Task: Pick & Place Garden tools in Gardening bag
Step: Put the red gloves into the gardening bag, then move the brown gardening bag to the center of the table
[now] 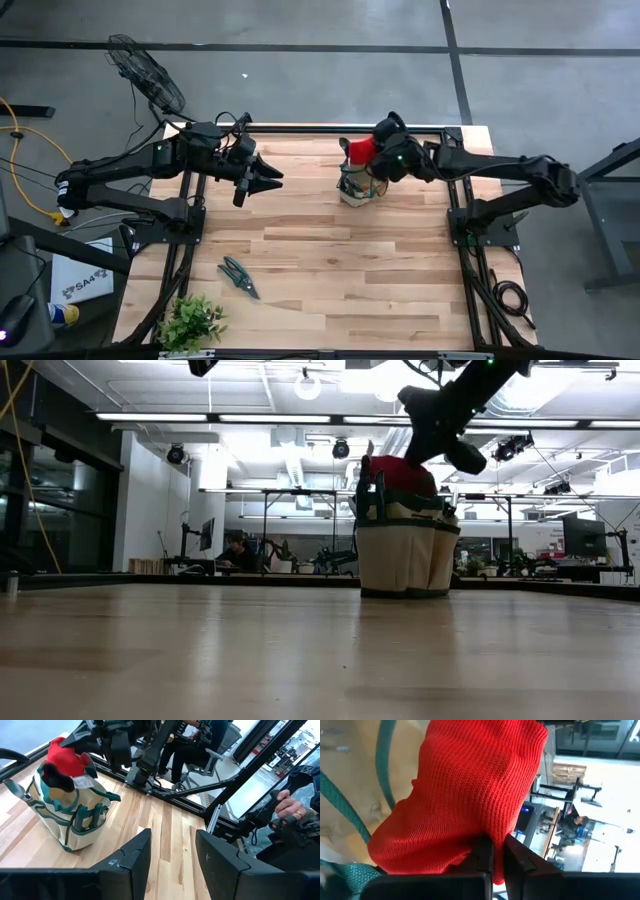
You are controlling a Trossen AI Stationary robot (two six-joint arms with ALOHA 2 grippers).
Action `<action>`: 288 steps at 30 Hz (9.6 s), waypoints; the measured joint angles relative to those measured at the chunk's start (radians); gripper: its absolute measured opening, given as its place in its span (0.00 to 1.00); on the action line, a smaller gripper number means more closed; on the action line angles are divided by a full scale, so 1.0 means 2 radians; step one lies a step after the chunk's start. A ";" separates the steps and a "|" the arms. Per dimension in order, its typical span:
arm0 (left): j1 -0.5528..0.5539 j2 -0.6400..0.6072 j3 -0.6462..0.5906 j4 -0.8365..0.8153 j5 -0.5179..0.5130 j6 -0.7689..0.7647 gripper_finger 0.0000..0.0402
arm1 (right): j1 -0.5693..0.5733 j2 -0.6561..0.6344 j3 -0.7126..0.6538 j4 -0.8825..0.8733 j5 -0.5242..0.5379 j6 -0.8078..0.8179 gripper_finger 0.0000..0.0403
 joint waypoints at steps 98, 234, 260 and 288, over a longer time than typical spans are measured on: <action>0.000 0.000 -0.001 -0.003 0.001 0.007 0.38 | 0.065 -0.044 0.000 -0.063 0.024 0.649 0.20; 0.000 0.000 0.000 -0.035 -0.014 0.005 0.38 | -0.270 0.203 0.147 -0.157 -0.395 0.807 0.00; 0.000 0.000 0.000 -0.046 -0.013 0.006 0.38 | -0.237 0.199 0.147 -0.342 -0.453 0.730 0.00; 0.000 0.000 0.000 -0.046 -0.014 0.004 0.38 | -0.106 0.196 0.147 -0.246 -0.434 0.818 0.00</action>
